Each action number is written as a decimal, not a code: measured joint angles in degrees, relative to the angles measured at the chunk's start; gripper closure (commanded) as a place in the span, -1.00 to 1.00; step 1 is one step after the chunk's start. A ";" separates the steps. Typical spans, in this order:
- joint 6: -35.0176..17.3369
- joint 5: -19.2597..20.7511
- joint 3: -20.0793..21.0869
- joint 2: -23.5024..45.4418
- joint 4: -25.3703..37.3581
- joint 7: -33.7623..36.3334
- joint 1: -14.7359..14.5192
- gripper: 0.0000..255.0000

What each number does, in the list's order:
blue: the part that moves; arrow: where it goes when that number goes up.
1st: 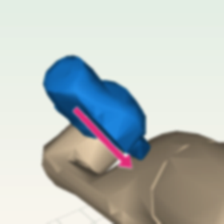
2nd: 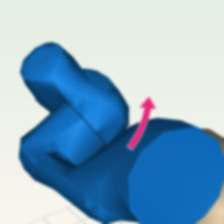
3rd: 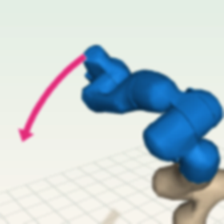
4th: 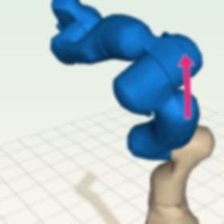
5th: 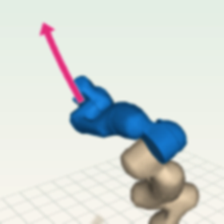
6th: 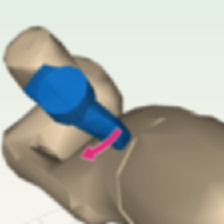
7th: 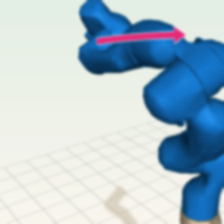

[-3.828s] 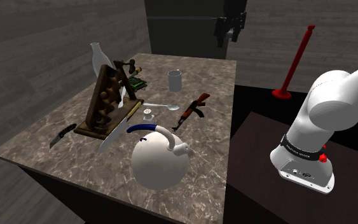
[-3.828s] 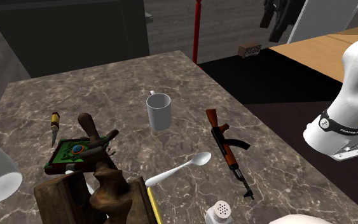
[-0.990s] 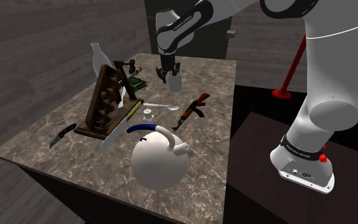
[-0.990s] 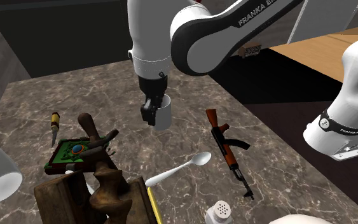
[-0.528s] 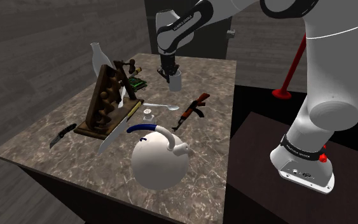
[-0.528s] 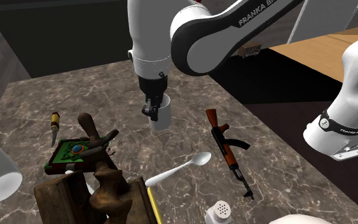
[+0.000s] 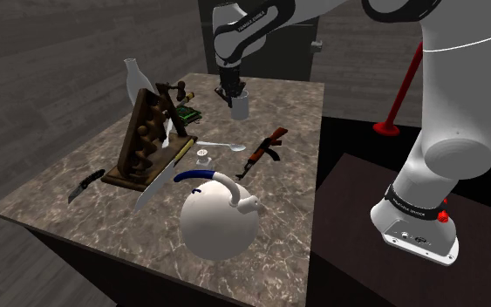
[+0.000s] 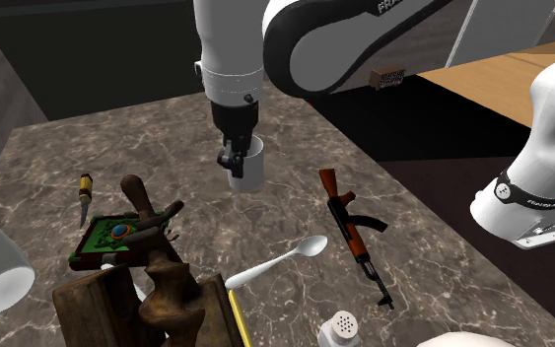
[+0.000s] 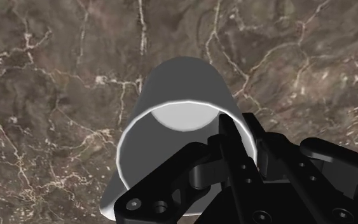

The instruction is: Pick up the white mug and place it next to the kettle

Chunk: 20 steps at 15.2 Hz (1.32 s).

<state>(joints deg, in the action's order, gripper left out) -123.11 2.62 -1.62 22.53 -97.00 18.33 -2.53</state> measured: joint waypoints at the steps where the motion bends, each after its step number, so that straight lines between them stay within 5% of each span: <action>1: 0.53 -0.01 0.00 -0.32 0.23 -0.04 0.01 1.00; 20: 13.76 -0.16 0.03 -3.91 9.86 -0.58 -0.07 1.00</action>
<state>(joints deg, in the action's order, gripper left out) -109.35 2.46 -1.60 18.62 -87.14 17.75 -2.59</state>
